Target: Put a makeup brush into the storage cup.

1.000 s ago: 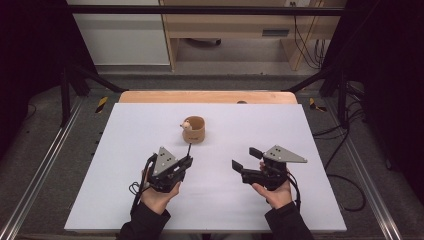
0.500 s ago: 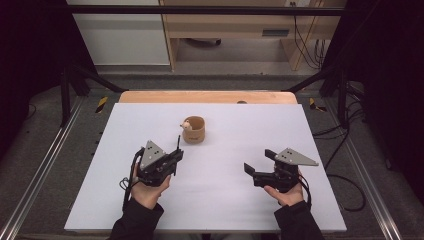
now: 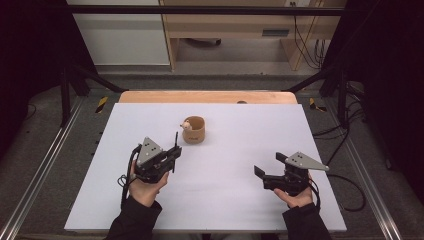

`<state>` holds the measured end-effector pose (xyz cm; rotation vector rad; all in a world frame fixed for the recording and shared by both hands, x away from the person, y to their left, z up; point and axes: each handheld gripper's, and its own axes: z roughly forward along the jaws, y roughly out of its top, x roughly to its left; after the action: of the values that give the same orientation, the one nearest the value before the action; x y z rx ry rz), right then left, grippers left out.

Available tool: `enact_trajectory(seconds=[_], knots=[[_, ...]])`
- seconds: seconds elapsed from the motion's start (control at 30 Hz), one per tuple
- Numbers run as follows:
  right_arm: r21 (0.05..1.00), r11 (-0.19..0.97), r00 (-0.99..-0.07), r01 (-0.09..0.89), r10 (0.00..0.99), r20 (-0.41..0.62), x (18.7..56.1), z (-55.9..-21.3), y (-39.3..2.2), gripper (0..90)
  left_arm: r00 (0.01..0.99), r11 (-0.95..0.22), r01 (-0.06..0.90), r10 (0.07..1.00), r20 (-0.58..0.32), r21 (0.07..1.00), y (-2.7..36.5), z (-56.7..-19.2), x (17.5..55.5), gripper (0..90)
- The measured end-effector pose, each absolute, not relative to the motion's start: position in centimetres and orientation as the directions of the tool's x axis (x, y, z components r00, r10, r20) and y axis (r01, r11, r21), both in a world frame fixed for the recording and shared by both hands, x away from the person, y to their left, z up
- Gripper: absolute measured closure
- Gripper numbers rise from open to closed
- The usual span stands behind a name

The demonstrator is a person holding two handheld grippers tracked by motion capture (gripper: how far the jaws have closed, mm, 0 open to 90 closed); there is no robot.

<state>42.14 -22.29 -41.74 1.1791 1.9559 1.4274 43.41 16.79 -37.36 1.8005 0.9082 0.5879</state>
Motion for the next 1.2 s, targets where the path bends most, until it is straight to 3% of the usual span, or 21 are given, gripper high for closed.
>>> enact_trajectory(seconds=[0.57,1.2], knots=[[0.916,0.081,-0.484,0.393,0.865,0.131,41.8,-42.8,-24.3,5.9,0.587,-0.193,0.307,0.81,-0.025,0.932,17.6,-36.0,44.6,84.1],[0.924,0.103,-0.492,0.368,0.865,0.099,41.6,-42.6,-24.2,6.0,0.597,-0.205,0.282,0.802,-0.004,0.937,16.3,-34.0,47.1,84.2]])
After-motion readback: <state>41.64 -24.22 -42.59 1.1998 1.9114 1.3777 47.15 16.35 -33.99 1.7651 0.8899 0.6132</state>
